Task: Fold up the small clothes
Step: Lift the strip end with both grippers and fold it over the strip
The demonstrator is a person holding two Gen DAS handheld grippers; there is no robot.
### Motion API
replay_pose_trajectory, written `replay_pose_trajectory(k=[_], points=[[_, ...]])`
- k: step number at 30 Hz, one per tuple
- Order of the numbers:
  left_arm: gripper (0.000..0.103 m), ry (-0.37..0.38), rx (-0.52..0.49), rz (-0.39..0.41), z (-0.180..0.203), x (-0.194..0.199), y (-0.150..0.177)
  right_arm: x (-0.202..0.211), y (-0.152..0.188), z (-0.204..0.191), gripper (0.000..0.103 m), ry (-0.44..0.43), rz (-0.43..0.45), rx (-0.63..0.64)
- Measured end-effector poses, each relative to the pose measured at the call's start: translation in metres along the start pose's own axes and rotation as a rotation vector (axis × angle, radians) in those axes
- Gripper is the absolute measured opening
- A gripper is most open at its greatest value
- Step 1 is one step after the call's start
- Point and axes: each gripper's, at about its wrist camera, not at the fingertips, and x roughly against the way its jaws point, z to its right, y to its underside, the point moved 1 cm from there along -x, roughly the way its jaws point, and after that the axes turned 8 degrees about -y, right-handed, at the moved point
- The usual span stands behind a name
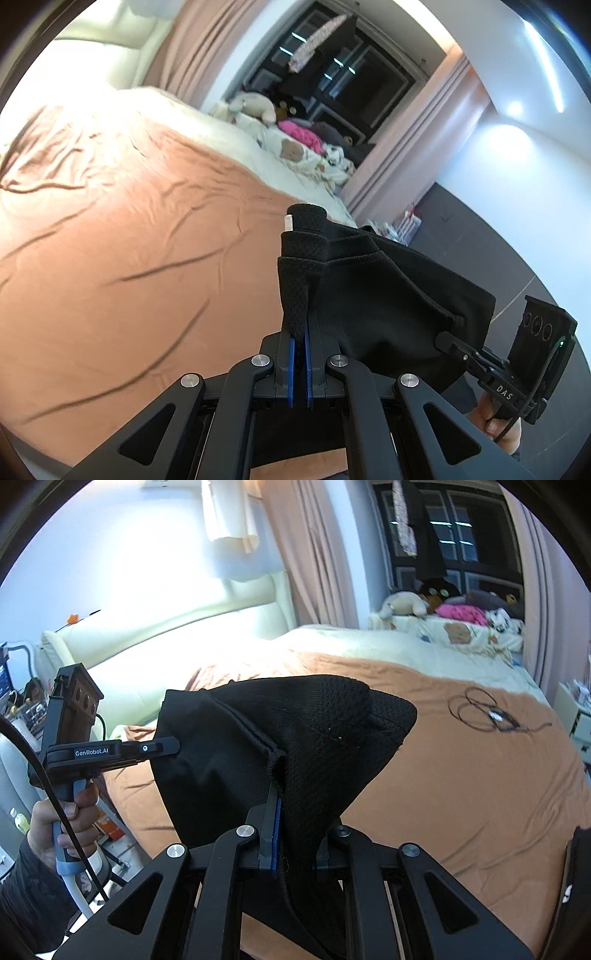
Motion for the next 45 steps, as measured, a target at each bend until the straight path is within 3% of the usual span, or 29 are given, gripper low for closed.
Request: replay_pose_trajectory(k=[15,23,34,45], points=[[0.004,-0.072,0.061,0.152,-0.071,0.093,-0.030,-0.042,-0.024,-0.030,0.008,-0.098,0.013,0.098],[0.003,-0.125,0.105,0.206,-0.112,0.121,-0.037,-0.072,-0.031,-0.052,0.008,-0.155,-0.004,0.148],[0.003,-0.196,0.153,0.236,-0.175,0.155,-0.041,-0.120,-0.043,-0.070,0.008,-0.244,-0.039,0.197],[0.004,-0.268,0.095,0.222,-0.245,0.206,-0.040,-0.165,-0.038,-0.088,0.008,-0.359,-0.071,0.237]])
